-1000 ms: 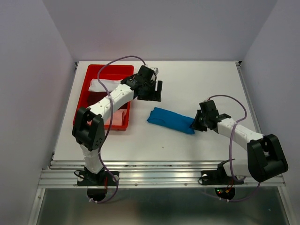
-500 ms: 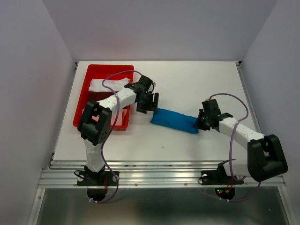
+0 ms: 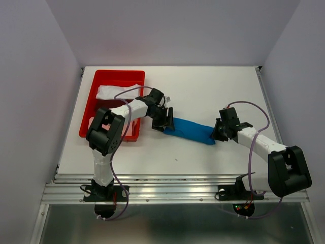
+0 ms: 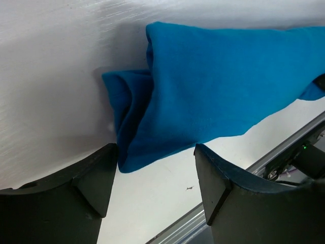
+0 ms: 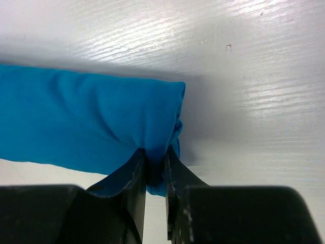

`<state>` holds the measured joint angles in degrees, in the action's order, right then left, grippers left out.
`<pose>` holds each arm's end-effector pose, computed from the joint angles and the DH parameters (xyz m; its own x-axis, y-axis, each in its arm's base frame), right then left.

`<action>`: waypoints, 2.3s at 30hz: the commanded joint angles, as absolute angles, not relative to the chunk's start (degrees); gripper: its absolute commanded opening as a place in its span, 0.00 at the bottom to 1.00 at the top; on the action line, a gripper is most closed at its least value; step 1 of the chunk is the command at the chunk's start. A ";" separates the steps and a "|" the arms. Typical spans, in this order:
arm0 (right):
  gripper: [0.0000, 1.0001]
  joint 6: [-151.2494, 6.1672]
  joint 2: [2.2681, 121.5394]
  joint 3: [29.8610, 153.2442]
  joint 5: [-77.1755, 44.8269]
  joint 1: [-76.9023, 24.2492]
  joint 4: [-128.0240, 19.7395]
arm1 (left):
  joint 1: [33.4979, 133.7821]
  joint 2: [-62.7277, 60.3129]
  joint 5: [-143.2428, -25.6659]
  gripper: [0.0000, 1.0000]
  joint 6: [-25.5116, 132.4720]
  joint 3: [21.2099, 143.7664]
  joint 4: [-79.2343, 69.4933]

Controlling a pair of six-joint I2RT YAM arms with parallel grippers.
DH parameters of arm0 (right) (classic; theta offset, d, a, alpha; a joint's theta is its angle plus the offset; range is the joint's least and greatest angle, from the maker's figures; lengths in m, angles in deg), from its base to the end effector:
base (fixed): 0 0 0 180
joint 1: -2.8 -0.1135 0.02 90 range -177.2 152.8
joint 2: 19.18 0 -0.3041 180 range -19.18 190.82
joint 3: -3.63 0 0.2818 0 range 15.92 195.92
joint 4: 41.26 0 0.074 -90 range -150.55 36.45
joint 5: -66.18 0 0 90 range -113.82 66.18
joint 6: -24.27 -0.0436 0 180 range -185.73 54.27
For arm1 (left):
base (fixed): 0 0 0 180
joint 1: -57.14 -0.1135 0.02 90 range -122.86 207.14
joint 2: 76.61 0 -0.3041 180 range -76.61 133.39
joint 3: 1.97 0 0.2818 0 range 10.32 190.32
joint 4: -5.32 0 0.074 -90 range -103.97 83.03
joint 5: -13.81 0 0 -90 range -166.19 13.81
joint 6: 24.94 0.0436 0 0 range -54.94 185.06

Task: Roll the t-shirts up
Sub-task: Pick up the T-shirt from the center of the board.

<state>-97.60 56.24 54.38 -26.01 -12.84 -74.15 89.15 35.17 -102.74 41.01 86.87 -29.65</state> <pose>0.2533 0.0692 0.1910 -0.8220 0.3178 -0.4726 0.2171 0.9420 0.2558 0.3733 -0.2563 0.1903 -0.9313 0.1523 -0.3308 0.3241 0.7608 -0.5623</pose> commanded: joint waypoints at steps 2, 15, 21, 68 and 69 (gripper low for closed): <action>0.01 -96.40 57.29 55.56 -27.68 -12.14 -75.08 | 88.87 36.67 -106.17 0.70 40.54 85.55 -26.75; 0.01 -96.05 58.08 55.47 -27.42 -12.14 -74.82 | 88.61 37.91 -103.89 0.66 38.69 83.36 -23.76; 0.01 -95.87 58.17 55.38 -27.33 -12.14 -74.82 | 88.34 34.05 -92.46 0.71 38.25 83.53 -25.34; 0.01 -96.40 58.87 57.13 -25.93 -12.14 -74.11 | 88.69 34.66 -104.68 0.00 35.35 84.74 -18.99; 0.01 -96.49 58.70 57.40 -25.66 -12.14 -74.20 | 88.69 34.48 -103.36 0.00 35.79 85.81 -20.58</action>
<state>-97.39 58.19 55.60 -25.42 -12.58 -74.06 88.19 35.22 -104.47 35.00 81.10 -16.95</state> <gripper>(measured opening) 0.198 0.052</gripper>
